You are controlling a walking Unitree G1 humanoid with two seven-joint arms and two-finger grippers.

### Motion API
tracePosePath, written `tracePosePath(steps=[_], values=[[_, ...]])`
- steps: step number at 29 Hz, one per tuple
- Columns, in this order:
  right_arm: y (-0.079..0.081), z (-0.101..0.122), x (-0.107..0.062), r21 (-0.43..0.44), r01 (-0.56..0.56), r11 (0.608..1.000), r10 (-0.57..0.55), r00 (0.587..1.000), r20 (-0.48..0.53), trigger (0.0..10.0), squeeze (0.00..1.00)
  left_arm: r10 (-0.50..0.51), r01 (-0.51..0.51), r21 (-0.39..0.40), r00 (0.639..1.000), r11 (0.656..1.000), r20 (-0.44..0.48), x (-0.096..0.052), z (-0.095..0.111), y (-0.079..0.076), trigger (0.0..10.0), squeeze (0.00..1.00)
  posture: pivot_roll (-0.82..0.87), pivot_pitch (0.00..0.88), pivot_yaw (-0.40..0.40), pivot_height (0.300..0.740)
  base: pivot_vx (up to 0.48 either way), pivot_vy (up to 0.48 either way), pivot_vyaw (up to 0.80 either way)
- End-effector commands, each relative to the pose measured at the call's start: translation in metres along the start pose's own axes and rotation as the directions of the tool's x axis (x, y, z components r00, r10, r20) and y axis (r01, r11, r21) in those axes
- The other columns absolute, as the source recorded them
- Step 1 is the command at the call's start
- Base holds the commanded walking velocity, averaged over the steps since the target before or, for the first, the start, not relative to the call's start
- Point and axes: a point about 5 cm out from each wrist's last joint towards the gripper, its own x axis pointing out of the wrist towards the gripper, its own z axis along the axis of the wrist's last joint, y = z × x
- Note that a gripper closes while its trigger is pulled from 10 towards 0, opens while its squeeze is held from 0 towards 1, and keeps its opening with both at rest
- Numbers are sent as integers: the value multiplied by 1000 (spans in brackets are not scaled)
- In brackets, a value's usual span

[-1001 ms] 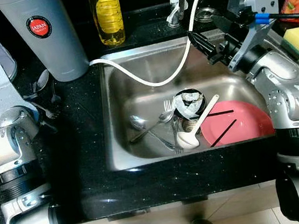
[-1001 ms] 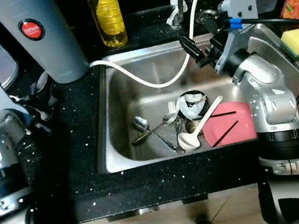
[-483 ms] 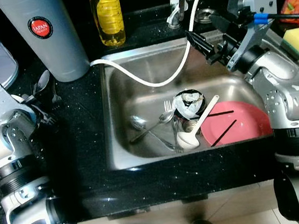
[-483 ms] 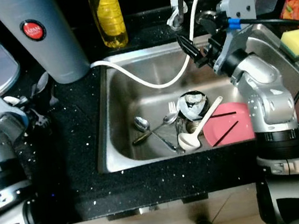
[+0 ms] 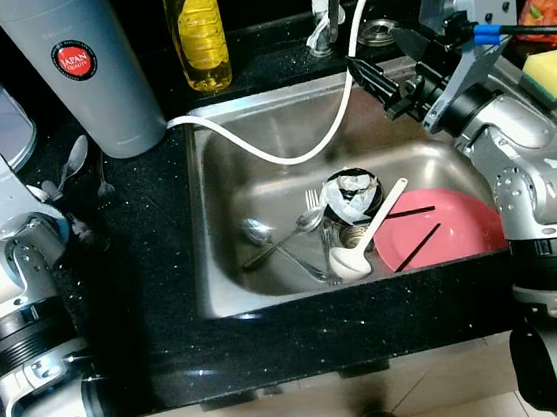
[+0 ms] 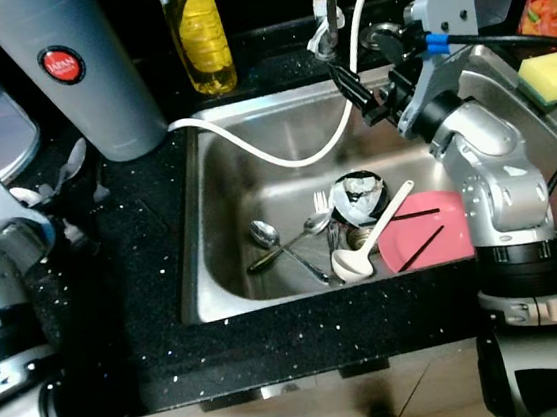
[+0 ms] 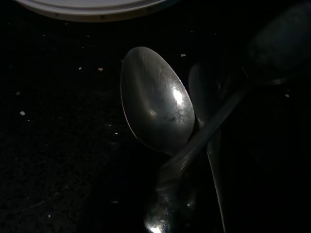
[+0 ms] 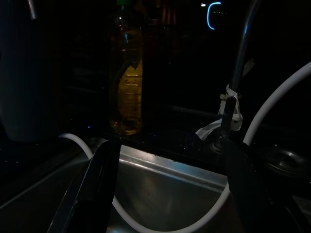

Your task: Kitchen organization

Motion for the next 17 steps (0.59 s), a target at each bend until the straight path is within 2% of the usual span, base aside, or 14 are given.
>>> tracePosePath(steps=[1,9,10,11,12,15,16,17], values=[[3,3,3,-7,-12,1000,12,1000,12,10000,0,35,-31,27,985,999,-170,9,-36,8,0,0,-54,105,100,740,0,0,0],[2,5,3,-6,-6,1000,6,1000,23,10000,0,50,-47,38,994,998,-96,7,-22,4,0,0,-56,107,100,740,0,0,0],[3,8,3,11,-21,1000,21,999,43,10000,0,92,-95,112,995,989,32,4,-8,4,0,0,-56,108,99,740,0,0,0],[3,8,3,11,-21,1000,21,999,43,10000,0,92,-95,112,995,989,32,4,-8,4,0,0,-56,108,99,740,0,0,0],[5,10,2,26,-44,999,43,997,60,10000,0,120,-128,113,990,985,79,1,-2,4,2353,0,-56,109,99,740,0,0,0],[6,11,2,35,-61,998,58,996,71,10000,0,138,-149,107,985,983,105,-1,2,4,2353,0,-55,109,99,740,0,0,0],[17,18,-2,44,-159,986,153,982,112,10000,0,157,-170,78,976,982,151,-6,9,2,10000,0,-55,110,98,740,0,0,0],[21,20,-3,44,-188,981,182,976,123,10000,0,168,-185,89,970,979,176,-8,12,2,10000,0,-55,110,97,740,0,0,0]])
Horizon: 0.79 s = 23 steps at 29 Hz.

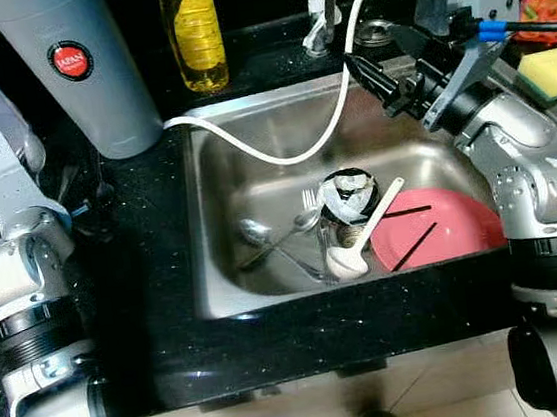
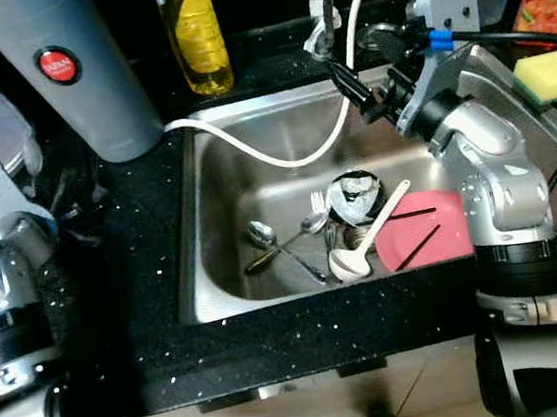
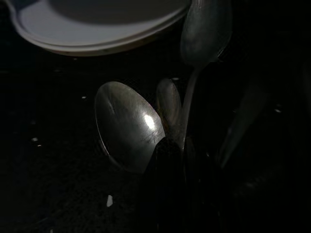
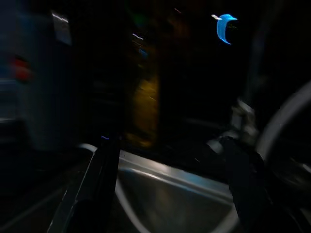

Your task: Kitchen organization

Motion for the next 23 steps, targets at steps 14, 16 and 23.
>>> tracePosePath(steps=[14,16,23], values=[[56,5,-18,14,-472,881,473,881,-27,10000,0,104,-108,5,965,994,242,-17,36,5,10000,0,-56,105,95,740,0,0,0],[57,5,-19,20,-485,874,486,874,-28,10000,0,93,-101,9,947,995,307,-23,45,2,10000,0,-57,105,95,740,0,0,0],[57,20,-21,73,-503,861,498,864,74,10000,0,-11,-57,111,846,992,532,-47,72,-14,10000,0,-53,105,95,740,0,0,0]])
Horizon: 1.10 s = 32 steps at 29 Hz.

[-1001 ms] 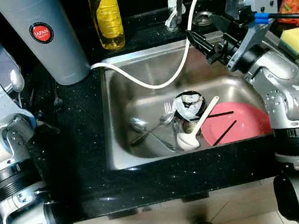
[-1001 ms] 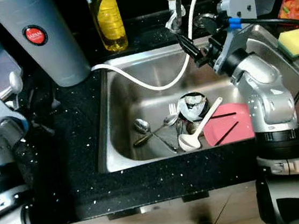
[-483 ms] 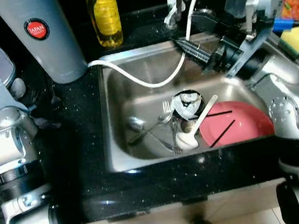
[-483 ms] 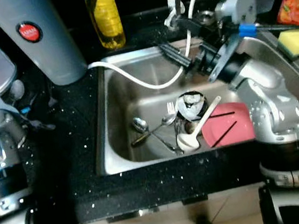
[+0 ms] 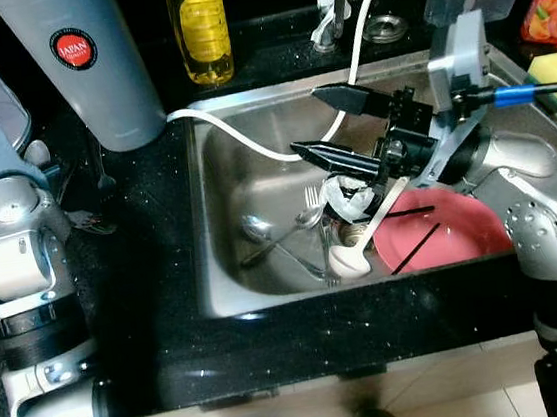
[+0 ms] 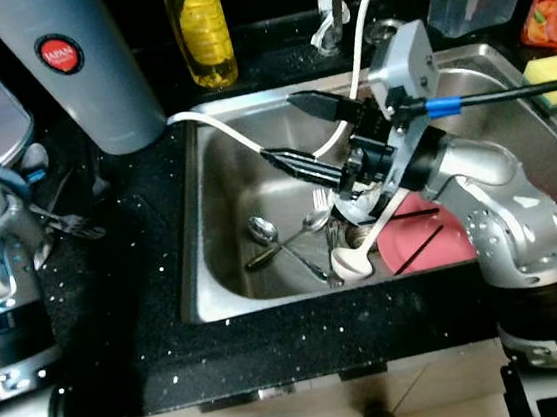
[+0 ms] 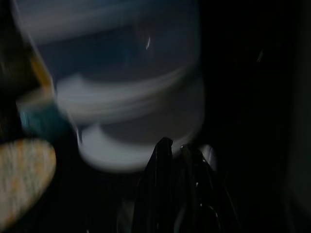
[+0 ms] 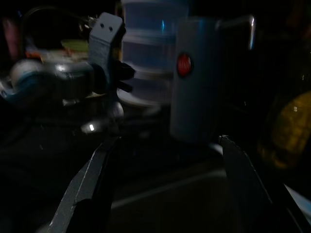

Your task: Kitchen organization

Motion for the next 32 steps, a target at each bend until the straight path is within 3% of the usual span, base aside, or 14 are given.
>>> tracePosePath(steps=[1,2,6,11,12,13,20,22,27,32], values=[[3,11,2,4,-21,1000,21,998,54,10000,0,-16,12,39,996,999,90,-3,13,1,10000,0,-52,105,94,740,0,0,0],[0,14,1,13,-8,1000,7,997,75,10000,0,-52,44,59,989,997,139,-8,18,-4,10000,0,-49,104,92,740,0,0,0],[-2,15,0,15,2,1000,-3,997,82,10000,0,-88,82,49,988,995,130,-12,15,-11,10000,0,-48,104,92,740,0,0,0],[-4,13,-1,7,22,1000,-22,997,71,10000,0,-87,87,-20,996,996,-23,-20,-7,-17,10000,0,-50,104,94,740,0,0,0],[-5,13,-1,5,28,1000,-28,997,66,10000,0,-59,57,-31,996,998,-64,-19,-13,-14,10000,639,-50,103,93,740,0,0,0],[-5,12,-2,7,33,999,-34,997,63,10000,0,-15,10,-45,993,999,-119,-16,-20,-7,10000,1000,-48,102,92,740,0,0,0],[-7,11,-1,15,48,999,-49,997,61,10000,0,62,-104,-97,931,990,-361,-6,-58,22,10000,1000,-44,97,93,740,0,0,0],[-7,11,-1,15,50,999,-51,997,63,10000,0,45,-125,-148,889,981,-455,-3,-70,27,10000,1000,-43,95,93,740,0,0,0],[-8,11,-1,14,61,998,-62,996,67,10000,0,-10,-117,-207,850,971,-526,-2,-76,25,10000,1000,-49,92,98,740,0,0,0],[-10,12,-1,11,86,996,-87,994,71,10000,0,-51,-73,-207,843,976,-536,1,-75,22,10000,1000,-52,92,100,740,0,0,0]])
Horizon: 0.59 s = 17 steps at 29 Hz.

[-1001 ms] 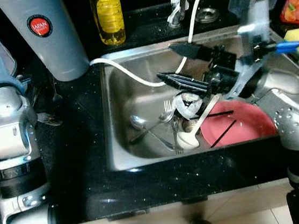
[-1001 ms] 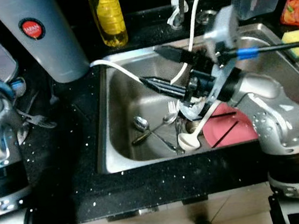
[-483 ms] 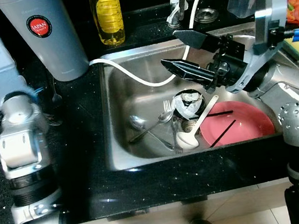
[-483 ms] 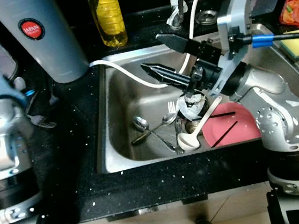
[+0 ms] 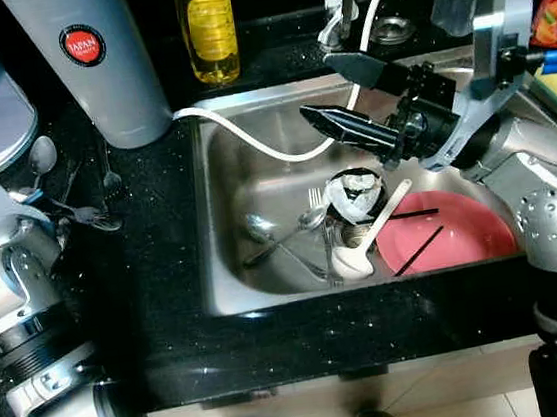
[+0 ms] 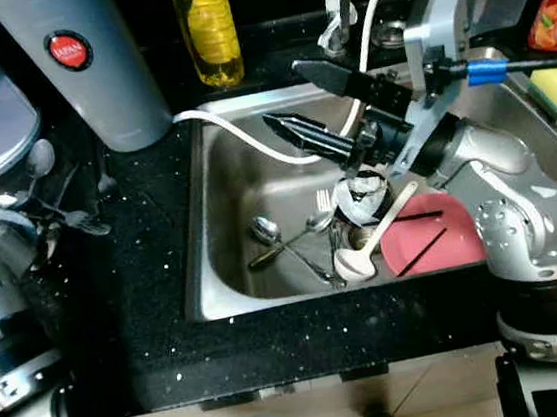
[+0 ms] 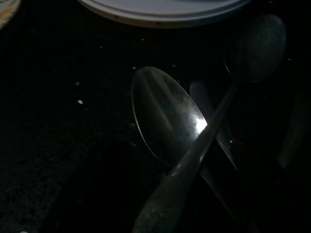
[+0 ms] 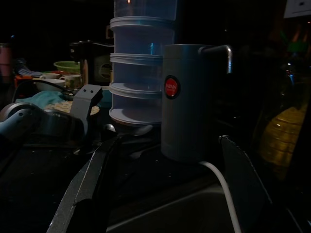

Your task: Kitchen organization

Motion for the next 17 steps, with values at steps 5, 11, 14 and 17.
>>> tracePosePath(steps=[5,11,14,17], values=[[-4,2,0,-13,30,999,-30,999,12,10000,0,-108,107,-14,986,994,-125,6,-10,-8,10000,1000,-50,94,99,740,0,0,0],[-5,2,2,-10,39,999,-39,999,19,10000,0,-89,81,-44,961,996,-260,17,-33,-6,10000,0,-48,97,100,740,0,0,0],[-5,2,2,-12,46,999,-45,999,21,10000,0,-91,102,26,954,994,-286,17,-41,-6,10000,0,-50,98,102,740,0,0,0],[-6,3,1,-14,58,998,-58,998,25,10000,0,-35,61,79,953,995,-300,18,-52,3,2353,0,-50,102,111,740,0,0,0]])
